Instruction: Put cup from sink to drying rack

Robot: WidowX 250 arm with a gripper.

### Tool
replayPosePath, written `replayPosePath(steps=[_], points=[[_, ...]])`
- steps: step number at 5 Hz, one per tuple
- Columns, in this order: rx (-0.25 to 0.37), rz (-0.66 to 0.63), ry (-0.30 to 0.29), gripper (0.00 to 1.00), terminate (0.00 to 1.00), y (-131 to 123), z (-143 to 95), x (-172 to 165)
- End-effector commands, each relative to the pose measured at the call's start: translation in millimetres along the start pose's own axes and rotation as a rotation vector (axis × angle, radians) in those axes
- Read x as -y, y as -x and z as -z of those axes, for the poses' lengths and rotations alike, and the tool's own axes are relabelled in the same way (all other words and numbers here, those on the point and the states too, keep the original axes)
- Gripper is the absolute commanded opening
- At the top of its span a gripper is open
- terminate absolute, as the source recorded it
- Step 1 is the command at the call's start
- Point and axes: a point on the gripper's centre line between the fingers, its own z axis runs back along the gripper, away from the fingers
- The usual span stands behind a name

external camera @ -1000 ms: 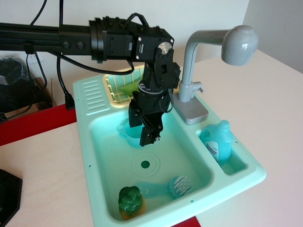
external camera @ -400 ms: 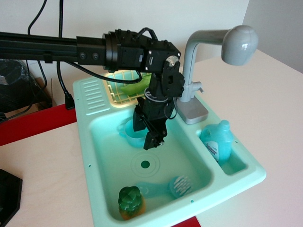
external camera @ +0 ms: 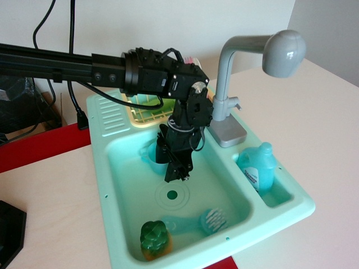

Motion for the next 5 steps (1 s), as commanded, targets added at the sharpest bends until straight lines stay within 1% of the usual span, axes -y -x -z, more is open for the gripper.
replayPosePath(steps=[1, 2, 3, 4, 5], points=[[0.090, -0.017, 0.010, 0.00, 0.00, 7, -27, 0], [0.093, -0.014, 0.009, 0.00, 0.00, 9, -27, 2], [0.110, -0.003, 0.005, 0.00, 0.00, 13, -31, 3], [0.183, 0.017, -0.005, 0.00, 0.00, 12, -65, 6], [0.284, 0.029, 0.005, 0.00, 0.00, 5, -119, 15]])
